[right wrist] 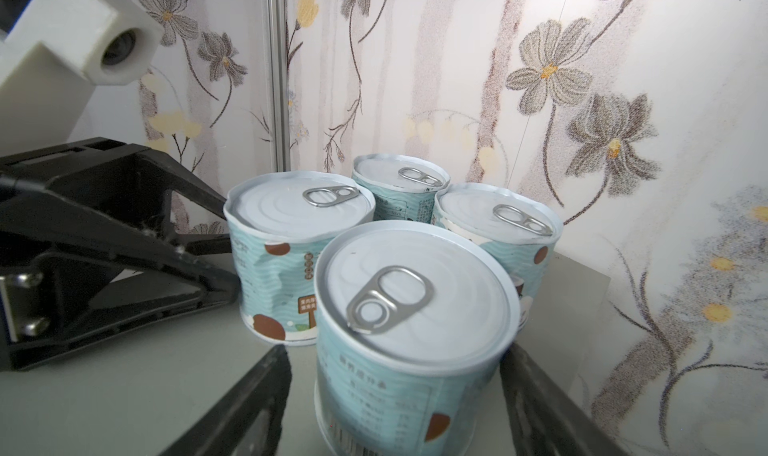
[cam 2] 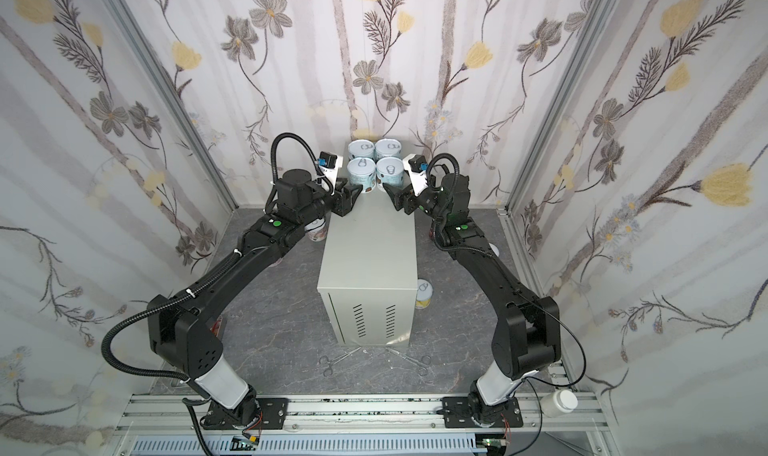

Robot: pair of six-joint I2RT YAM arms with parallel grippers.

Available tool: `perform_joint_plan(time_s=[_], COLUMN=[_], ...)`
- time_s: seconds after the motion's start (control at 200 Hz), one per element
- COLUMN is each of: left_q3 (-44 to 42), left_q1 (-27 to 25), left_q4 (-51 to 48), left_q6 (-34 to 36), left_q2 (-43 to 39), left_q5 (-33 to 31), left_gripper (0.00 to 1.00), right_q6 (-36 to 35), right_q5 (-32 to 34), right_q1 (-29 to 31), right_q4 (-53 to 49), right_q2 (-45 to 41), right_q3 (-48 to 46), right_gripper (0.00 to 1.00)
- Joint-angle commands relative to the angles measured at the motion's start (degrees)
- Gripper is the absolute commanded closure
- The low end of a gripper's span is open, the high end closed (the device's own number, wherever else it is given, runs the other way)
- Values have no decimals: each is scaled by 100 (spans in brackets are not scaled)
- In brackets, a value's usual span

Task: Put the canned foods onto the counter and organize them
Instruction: 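Push the four cans together with both grippers into a cluster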

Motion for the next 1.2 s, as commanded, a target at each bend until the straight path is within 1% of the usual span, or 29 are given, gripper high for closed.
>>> perform_joint_plan(time_s=[0.0,1.194], left_q3=[65,266], left_q1=[16,56], left_q4=[162,85], left_q6=[40,50], left_q2=[12,197], left_q5=[-119,-74], left_gripper=[46,46], right_q6=[-142,-206], right_q5=[1,28], right_q1=[11,52], right_q4=[-279,-368], right_q2=[100,369], right_q3=[73,315], right_gripper=[23,24])
